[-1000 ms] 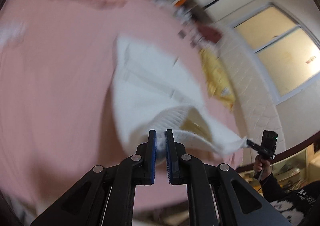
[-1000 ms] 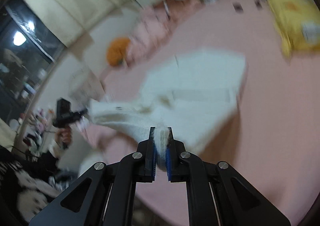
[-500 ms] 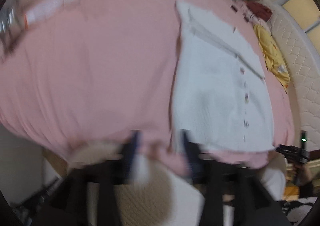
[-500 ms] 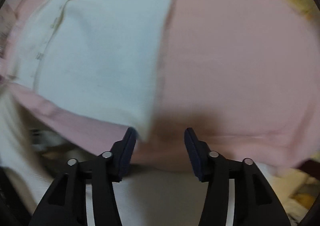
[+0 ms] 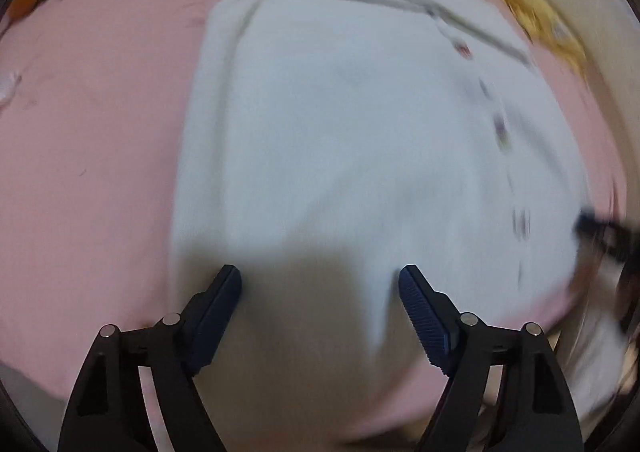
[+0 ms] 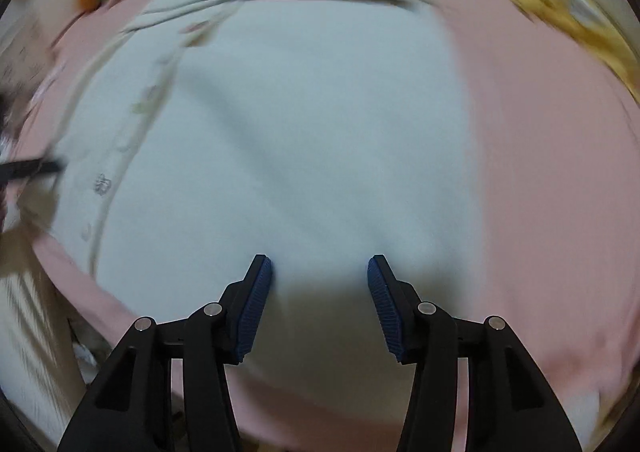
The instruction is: Fold clothes
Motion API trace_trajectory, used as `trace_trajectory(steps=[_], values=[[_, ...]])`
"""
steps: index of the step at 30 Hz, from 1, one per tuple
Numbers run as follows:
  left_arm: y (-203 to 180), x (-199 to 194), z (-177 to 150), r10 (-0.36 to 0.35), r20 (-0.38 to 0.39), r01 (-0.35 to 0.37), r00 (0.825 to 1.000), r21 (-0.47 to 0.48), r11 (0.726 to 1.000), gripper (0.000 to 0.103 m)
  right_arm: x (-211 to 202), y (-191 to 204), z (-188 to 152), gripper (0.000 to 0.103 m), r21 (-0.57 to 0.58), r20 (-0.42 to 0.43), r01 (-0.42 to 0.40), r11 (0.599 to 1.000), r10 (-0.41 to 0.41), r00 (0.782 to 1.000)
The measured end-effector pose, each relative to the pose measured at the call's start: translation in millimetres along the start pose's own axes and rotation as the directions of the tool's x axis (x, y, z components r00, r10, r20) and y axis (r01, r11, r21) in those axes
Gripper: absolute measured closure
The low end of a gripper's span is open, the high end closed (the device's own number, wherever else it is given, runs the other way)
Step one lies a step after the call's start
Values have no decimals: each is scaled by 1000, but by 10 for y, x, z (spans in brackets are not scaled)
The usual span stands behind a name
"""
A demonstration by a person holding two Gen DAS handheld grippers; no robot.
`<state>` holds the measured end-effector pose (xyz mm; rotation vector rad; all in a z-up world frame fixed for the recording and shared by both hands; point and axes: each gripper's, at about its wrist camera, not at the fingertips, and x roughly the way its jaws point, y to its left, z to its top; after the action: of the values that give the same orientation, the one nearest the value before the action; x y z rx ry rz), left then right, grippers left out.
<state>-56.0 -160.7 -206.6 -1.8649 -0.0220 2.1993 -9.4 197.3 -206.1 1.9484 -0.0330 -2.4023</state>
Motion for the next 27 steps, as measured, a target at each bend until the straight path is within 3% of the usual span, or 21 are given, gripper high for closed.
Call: trace_trajectory(steps=[2, 3, 4, 5, 6, 7, 8, 9, 10, 11, 12, 13, 15, 17, 19, 21, 22, 24, 26, 27], values=[[74, 4, -146, 46, -50, -44, 998, 34, 998, 21, -32, -200, -84, 53, 28, -56, -20, 999, 21, 998], [113, -31, -165, 30, -44, -29, 999, 32, 999, 21, -43, -192, -81, 53, 8, -72, -1, 1000, 2, 997], [145, -74, -153, 34, -43, -34, 998, 12, 999, 21, -59, -133, -56, 52, -40, -90, 89, 995, -92, 992], [154, -140, -120, 96, -54, -97, 994, -13, 995, 21, -74, -41, -33, 52, -113, -95, 248, 962, -259, 961], [125, -244, -82, 159, -49, -160, 986, -27, 987, 21, -155, 86, -1, 51, -175, -40, 383, 907, -396, 918], [75, -363, -49, 149, -9, -149, 989, -31, 988, 21, -260, 181, 34, 51, -173, 21, 408, 896, -411, 911], [-7, -517, 4, 69, 67, -67, 995, -37, 997, 17, -360, 255, 72, 51, -148, 66, 351, 925, -345, 936], [-67, -587, 51, 2, 122, 3, 992, -45, 999, 4, -447, 329, 128, 50, -109, 103, 207, 972, -196, 975], [-129, -601, 108, -45, 171, 54, 984, -50, 997, 0, -458, 381, 163, 46, -78, 127, 60, 995, -50, 991], [-226, -544, 176, -58, 195, 70, 979, -54, 996, 0, -414, 453, 207, 44, -67, 137, -17, 998, 26, 990], [-229, -414, 229, -32, 179, 44, 983, -67, 997, 0, -355, 524, 241, 44, -75, 138, -18, 997, 28, 990], [-242, -284, 248, 2, 146, 11, 989, -84, 996, 0, -190, 607, 273, 44, -99, 125, 53, 994, -41, 991], [-177, 45, 221, 23, 61, -15, 998, -135, 991, 0, 115, 452, 226, 43, -85, 31, 124, 989, -122, 992], [-130, 232, 56, 49, -18, -51, 999, -144, 988, 0, 126, 220, 191, 42, 27, 47, 17, 999, -19, 999], [-105, 160, -18, 63, 9, -61, 998, -117, 991, 0, 46, 83, 175, 42, 58, 22, 99, 993, -101, 995], [-65, 14, -17, 135, 3, -133, 991, -141, 981, 0, -75, 34, 189, 42, 65, 16, 203, 977, -205, 979], [-81, -126, 4, 193, 38, -186, 980, -140, 973, 0, -139, 55, 211, 42, 64, 33, 233, 970, -235, 971], [-180, -389, 50, 218, 159, -200, 963, -124, 972, 0, -297, 188, 287, 41, 53, 117, 183, 982, -188, 975], [-309, -591, 132, 164, 290, -141, 943, -97, 985, 0, -338, 411, 393, 41, 26, 183, 127, 992, -129, 975], [-340, -604, 184, 131, 319, -110, 939, -84, 990, 0, -292, 539, 461, 41, 0, 213, 105, 994, -103, 972]])
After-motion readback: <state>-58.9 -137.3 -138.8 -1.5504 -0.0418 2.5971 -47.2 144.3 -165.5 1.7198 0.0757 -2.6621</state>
